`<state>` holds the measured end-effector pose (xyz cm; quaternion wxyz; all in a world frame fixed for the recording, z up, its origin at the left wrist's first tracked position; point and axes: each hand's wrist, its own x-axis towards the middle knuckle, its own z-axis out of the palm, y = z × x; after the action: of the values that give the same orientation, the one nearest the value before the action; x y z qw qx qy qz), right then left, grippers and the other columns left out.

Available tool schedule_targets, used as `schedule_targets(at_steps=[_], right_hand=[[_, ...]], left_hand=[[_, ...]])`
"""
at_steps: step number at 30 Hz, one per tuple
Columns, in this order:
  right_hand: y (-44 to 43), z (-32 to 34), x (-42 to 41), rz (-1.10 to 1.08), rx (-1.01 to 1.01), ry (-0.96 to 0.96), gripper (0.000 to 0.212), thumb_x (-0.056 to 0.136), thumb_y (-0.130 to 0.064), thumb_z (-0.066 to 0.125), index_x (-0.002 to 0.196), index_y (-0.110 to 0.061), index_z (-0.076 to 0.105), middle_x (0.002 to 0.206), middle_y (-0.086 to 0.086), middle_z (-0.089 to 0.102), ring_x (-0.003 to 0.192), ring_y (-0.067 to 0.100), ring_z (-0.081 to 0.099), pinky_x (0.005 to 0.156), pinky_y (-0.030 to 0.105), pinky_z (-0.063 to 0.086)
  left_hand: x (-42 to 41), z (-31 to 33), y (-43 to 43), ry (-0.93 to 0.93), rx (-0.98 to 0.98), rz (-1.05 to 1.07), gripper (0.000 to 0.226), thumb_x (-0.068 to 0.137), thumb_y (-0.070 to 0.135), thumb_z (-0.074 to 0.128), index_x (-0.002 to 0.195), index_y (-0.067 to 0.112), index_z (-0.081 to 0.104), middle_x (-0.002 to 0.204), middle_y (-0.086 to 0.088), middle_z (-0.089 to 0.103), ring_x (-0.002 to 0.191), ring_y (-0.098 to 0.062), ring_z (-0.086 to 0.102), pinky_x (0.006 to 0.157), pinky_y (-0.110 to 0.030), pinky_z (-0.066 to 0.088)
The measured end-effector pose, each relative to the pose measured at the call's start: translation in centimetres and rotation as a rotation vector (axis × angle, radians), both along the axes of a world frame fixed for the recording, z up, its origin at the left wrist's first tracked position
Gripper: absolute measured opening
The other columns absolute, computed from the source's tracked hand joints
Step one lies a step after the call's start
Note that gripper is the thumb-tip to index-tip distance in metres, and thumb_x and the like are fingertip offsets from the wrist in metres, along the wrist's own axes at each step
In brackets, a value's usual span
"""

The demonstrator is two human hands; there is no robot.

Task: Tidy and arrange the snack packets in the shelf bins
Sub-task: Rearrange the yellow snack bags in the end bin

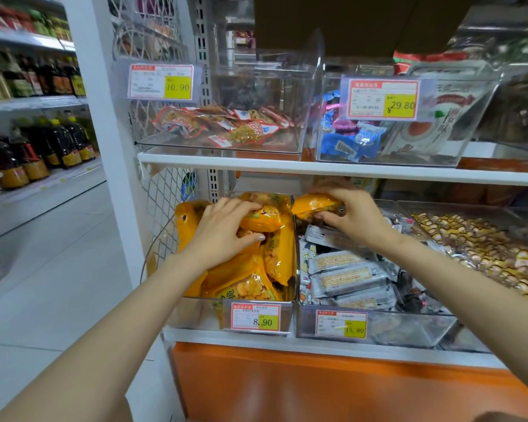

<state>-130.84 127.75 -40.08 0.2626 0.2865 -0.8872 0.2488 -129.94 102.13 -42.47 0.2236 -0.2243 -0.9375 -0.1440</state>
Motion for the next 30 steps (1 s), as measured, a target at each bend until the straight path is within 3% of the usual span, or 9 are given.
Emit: schedule_targets(at_steps=[6,8,12,15,20,25,30], right_hand=[[-0.9,-1.0,2.0,0.154,0.259,0.444,0.037,0.081,-0.005,0.066,0.118,-0.002,0.059,0.121,0.013,0.055,0.113,0.03,0.05,0.096,0.034,0.043],[-1.6,-0.6,2.6,0.166,0.248,0.565,0.034,0.081,-0.001,0.069,0.114,-0.001,0.062,0.118,0.015,0.059,0.115,0.031,0.05,0.097,0.037,0.044],[-3.3,0.1,3.5,0.157,0.231,0.733,0.025,0.089,-0.013,0.066,0.113,-0.012,0.061,0.116,0.005,0.066,0.109,0.028,0.054,0.089,0.029,0.047],[-4.3,-0.3,3.8,0.151,0.228,0.759,0.03,0.087,-0.014,0.068,0.116,-0.017,0.058,0.117,0.002,0.066,0.103,0.026,0.055,0.08,0.025,0.046],[-4.4,-1.5,4.2,0.12,0.205,0.682,0.04,0.083,-0.008,0.07,0.12,-0.016,0.054,0.12,0.006,0.064,0.104,0.028,0.052,0.073,0.036,0.051],[-3.9,-1.9,5.0,0.117,0.187,0.628,0.04,0.084,-0.012,0.064,0.122,-0.016,0.052,0.12,0.009,0.062,0.101,0.033,0.052,0.078,0.031,0.044],[-3.7,-1.9,5.4,0.103,0.184,0.618,0.044,0.079,-0.011,0.067,0.12,-0.015,0.052,0.117,0.01,0.062,0.1,0.032,0.05,0.082,0.024,0.036]], left_hand=[[1.0,0.1,0.0,0.005,0.009,0.055,0.067,0.082,0.047,0.063,0.139,0.023,0.037,0.137,0.0,0.041,0.129,-0.019,0.031,0.1,-0.032,0.026],[1.1,0.2,-0.7,0.001,0.019,0.172,0.07,0.082,0.048,0.064,0.138,0.017,0.037,0.137,-0.005,0.042,0.128,-0.023,0.034,0.101,-0.033,0.03],[1.0,0.4,-3.3,-0.175,0.089,0.323,0.07,0.08,0.035,0.071,0.135,0.007,0.038,0.139,-0.013,0.04,0.129,-0.028,0.038,0.105,-0.035,0.033],[1.4,0.4,-4.8,-0.261,0.122,0.333,0.062,0.083,0.02,0.069,0.135,0.007,0.038,0.14,-0.014,0.038,0.128,-0.028,0.039,0.103,-0.034,0.034],[-0.2,1.0,-6.7,-0.208,0.09,0.31,0.052,0.085,-0.001,0.054,0.134,0.008,0.04,0.134,-0.014,0.041,0.125,-0.03,0.041,0.098,-0.038,0.038],[-4.3,1.5,-6.6,-0.319,-0.328,0.326,0.064,0.086,0.024,0.062,0.142,0.018,0.03,0.142,-0.016,0.037,0.131,-0.034,0.034,0.102,-0.041,0.038],[-9.2,1.3,-7.1,-0.519,-0.493,0.36,0.075,0.072,0.045,0.072,0.137,0.031,0.038,0.13,-0.005,0.047,0.113,-0.028,0.049,0.093,-0.044,0.048]])
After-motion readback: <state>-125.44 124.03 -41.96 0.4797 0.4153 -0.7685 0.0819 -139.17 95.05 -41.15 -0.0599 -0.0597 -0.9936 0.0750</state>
